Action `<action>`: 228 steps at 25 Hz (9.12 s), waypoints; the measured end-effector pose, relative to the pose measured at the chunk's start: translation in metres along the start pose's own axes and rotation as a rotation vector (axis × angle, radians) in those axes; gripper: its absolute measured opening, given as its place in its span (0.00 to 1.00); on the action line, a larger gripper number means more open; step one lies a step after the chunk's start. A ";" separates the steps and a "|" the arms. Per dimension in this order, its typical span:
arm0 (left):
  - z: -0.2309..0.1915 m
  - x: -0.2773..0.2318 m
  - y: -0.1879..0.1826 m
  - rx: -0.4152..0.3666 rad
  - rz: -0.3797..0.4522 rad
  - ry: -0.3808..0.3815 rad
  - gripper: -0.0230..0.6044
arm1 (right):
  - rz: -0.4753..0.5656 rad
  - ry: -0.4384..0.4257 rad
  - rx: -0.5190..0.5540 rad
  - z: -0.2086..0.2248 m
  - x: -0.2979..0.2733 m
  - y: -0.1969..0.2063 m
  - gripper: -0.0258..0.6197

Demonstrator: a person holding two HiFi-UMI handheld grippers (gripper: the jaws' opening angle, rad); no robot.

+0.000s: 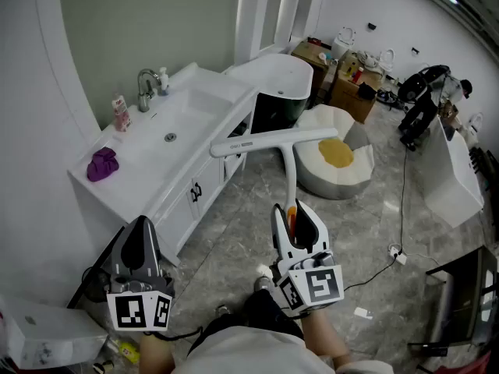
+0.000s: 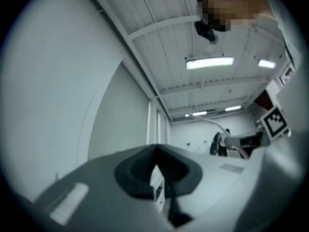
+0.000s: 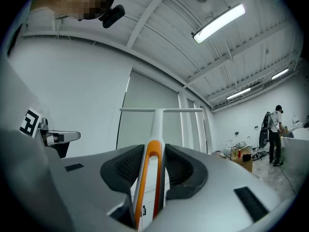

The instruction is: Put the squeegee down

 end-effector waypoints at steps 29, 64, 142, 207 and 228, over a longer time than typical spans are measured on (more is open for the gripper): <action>-0.021 -0.071 0.050 0.004 0.007 0.008 0.05 | 0.018 0.005 -0.019 0.023 -0.072 0.048 0.24; -0.033 -0.347 0.174 -0.107 0.026 -0.152 0.05 | 0.034 -0.183 -0.109 0.182 -0.356 0.168 0.24; -0.171 -0.565 0.345 -0.319 -0.172 -0.830 0.05 | -0.819 -0.804 -0.120 0.131 -0.803 0.628 0.24; -0.087 -0.488 0.259 -0.260 -0.043 -0.536 0.05 | -0.167 -0.619 -0.190 0.214 -0.656 0.332 0.04; -0.078 -0.464 0.252 -0.220 -0.035 -0.471 0.05 | -0.102 -0.563 -0.190 0.214 -0.609 0.293 0.04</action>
Point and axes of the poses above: the fingertips, and each gripper's own axes: x backward along the fingers, z to its right, y out of its underside, the point moved 8 cm from there along x, backward along the fingers, and after that the axes turned 15 degrees about z, right-handed, at the moved point
